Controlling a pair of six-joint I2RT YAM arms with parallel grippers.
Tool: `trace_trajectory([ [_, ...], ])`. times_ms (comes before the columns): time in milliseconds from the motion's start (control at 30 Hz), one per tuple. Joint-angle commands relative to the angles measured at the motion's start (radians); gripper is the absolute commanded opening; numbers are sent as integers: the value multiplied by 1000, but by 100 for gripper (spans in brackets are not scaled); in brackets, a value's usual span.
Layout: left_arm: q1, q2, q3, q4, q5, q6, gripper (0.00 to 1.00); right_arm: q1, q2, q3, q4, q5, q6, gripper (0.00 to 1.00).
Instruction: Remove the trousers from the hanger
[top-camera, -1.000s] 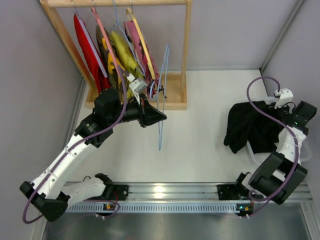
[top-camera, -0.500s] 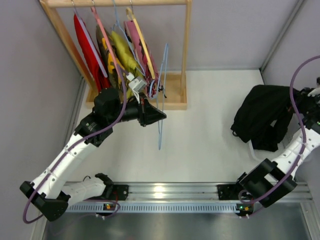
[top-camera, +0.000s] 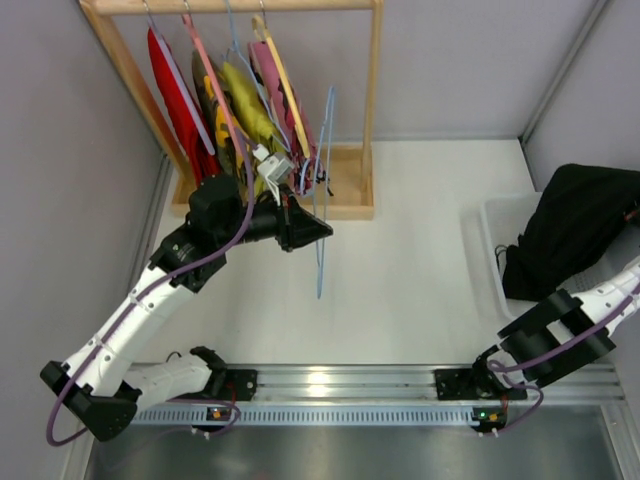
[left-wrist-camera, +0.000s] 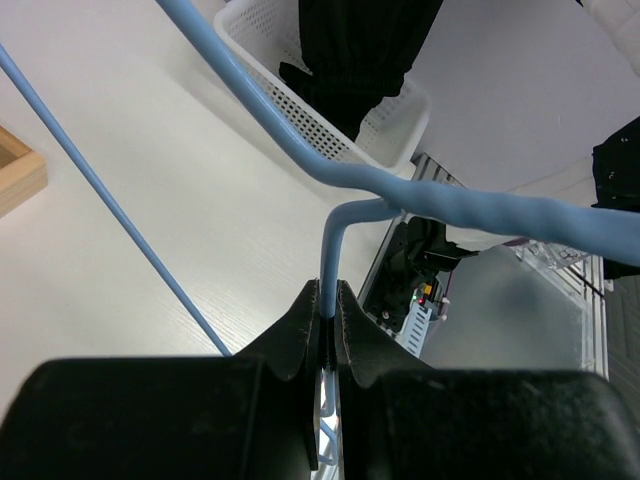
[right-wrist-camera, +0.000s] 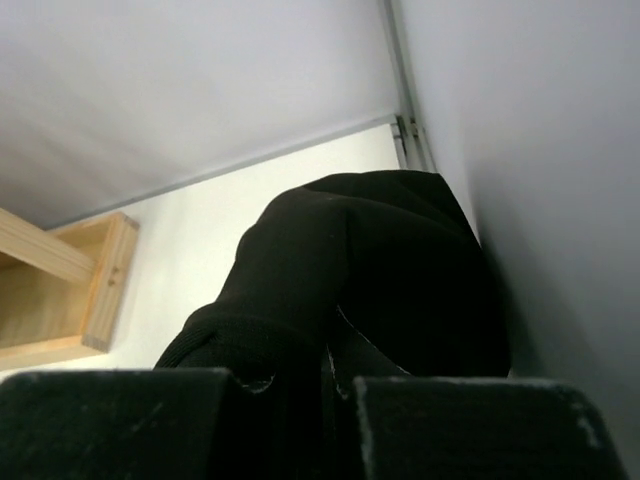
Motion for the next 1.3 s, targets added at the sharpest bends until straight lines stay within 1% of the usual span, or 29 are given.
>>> trace_trajectory([
  [0, 8, 11, 50, 41, -10, 9, 0, -12, -13, 40, -28, -15, -147, 0],
  [33, 8, 18, 56, 40, -7, 3, 0, -10, -13, 30, -67, 2, -202, 0],
  [67, 8, 32, 62, 41, -2, -10, 0, 1, -15, -2, -95, 20, -302, 0],
  [167, 8, 55, 99, 41, 2, -33, 0, 50, -18, -46, -187, 78, -469, 0],
  [233, 8, 80, 133, 41, 5, -43, 0, 80, -21, -92, -212, 130, -510, 0],
  [267, 8, 89, 143, 40, 7, -57, 0, 121, -21, -107, -227, 150, -534, 0],
  [367, 8, 117, 193, 43, -10, -100, 0, 200, -15, -196, -206, 236, -565, 0],
  [467, 8, 150, 254, 47, -39, -126, 0, 252, 26, -246, -177, 322, -597, 6],
  [500, 8, 166, 290, 46, -42, -132, 0, 260, 42, -250, -186, 342, -609, 12],
  [567, 8, 212, 347, 47, -38, -152, 0, 271, 85, -250, -207, 379, -648, 17],
  [600, 8, 228, 364, 46, -42, -157, 0, 271, 93, -248, -235, 388, -663, 24],
  [667, 8, 267, 392, 44, -82, -172, 0, 271, 103, -241, -261, 410, -712, 32],
  [700, 8, 276, 415, 44, -96, -175, 0, 269, 99, -234, -302, 411, -727, 41],
  [767, 8, 308, 446, 40, -133, -189, 0, 266, 62, -207, -356, 387, -763, 52],
  [800, 8, 319, 453, 37, -147, -197, 0, 263, 47, -193, -382, 378, -774, 62],
  [867, 8, 334, 466, 24, -173, -223, 0, 260, 13, -134, -468, 350, -804, 71],
  [900, 8, 336, 467, 24, -176, -230, 0, 258, -22, -109, -498, 339, -823, 77],
  [933, 10, 337, 467, 24, -179, -244, 0, 255, -39, -83, -570, 326, -856, 80],
  [967, 10, 339, 470, 24, -173, -250, 0, 255, -71, -25, -601, 322, -875, 84],
  [1000, 10, 339, 472, 24, -171, -254, 0, 255, -85, 6, -635, 319, -893, 92],
  [1033, 10, 338, 470, 24, -171, -258, 0, 255, -99, 40, -664, 315, -930, 96],
  [1100, 10, 331, 458, 24, -173, -261, 0, 252, -125, 144, -750, 290, -961, 99],
  [1267, 8, 316, 411, 24, -183, -269, 0, 235, -127, 374, -908, 206, -1005, 99],
])
